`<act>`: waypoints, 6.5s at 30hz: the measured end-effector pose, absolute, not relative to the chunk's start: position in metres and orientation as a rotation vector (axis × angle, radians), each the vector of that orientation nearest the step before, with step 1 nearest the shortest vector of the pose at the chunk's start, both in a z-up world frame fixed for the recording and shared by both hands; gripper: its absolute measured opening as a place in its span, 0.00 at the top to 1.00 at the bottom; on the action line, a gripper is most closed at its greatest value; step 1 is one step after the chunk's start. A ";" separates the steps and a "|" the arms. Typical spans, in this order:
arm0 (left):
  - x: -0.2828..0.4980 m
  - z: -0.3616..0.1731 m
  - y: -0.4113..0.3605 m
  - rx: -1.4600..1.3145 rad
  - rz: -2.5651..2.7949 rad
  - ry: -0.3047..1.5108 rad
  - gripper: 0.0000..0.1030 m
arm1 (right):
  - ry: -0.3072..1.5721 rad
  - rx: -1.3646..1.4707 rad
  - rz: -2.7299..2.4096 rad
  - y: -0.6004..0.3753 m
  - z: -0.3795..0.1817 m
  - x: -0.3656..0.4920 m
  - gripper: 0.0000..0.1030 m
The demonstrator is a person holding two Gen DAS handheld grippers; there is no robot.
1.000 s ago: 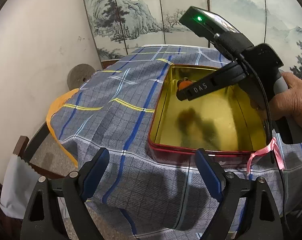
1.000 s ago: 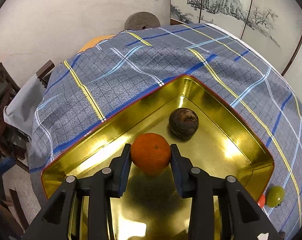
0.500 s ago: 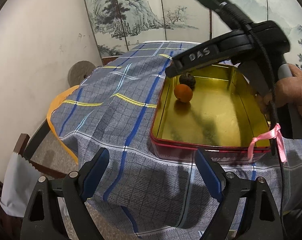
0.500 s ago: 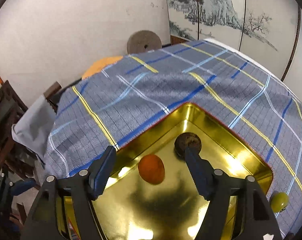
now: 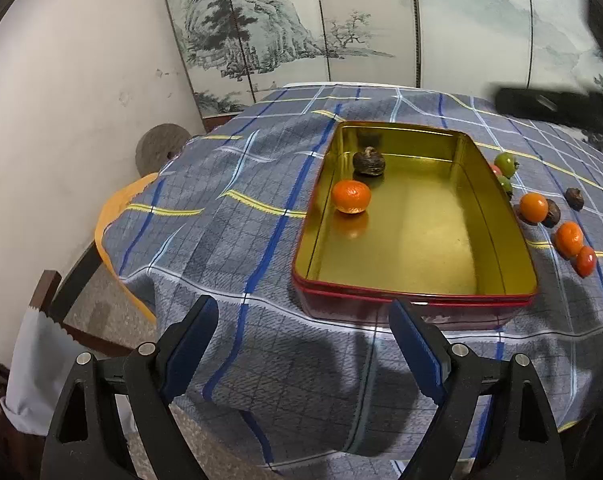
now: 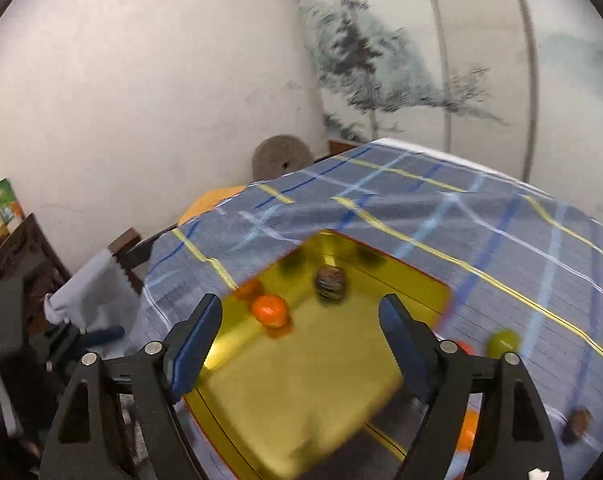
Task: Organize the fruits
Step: 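Reach the left gripper to the large tangerine and grasp it, then lift the tangerine with the left gripper while the right gripper grasps a dark brown fruit, then lower the tangerine into the tin with the left gripper and open it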
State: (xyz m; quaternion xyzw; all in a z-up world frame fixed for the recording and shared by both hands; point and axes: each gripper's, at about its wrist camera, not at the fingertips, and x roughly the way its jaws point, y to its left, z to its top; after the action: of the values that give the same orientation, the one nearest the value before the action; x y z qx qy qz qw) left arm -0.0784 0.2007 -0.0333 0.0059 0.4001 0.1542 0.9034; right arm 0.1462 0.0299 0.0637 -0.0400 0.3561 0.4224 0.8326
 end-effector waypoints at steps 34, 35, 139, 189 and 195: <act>0.064 -0.032 0.003 -0.060 -0.241 1.012 0.37 | 0.834 0.151 0.255 -0.323 -0.014 0.140 0.17; 0.068 -0.039 0.002 -0.067 -0.236 1.031 0.37 | 0.832 0.153 0.259 -0.323 -0.013 0.141 0.17; 0.026 -0.020 0.146 -0.207 -0.059 0.878 0.61 | 0.846 0.141 0.275 -0.299 -0.001 0.187 0.69; 0.075 -0.043 0.215 -0.097 0.020 0.971 0.60 | 0.947 0.131 0.125 -0.319 -0.035 0.195 0.68; 0.075 -0.042 0.215 -0.079 0.018 0.969 0.60 | 0.951 0.132 0.126 -0.318 -0.036 0.195 0.68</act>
State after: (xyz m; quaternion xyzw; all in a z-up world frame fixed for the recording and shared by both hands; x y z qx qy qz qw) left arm 0.0750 0.2146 -0.0417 -0.0380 0.4656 0.0089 0.8841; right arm 0.1951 -0.3182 -0.0359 0.0634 0.4573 0.0607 0.8850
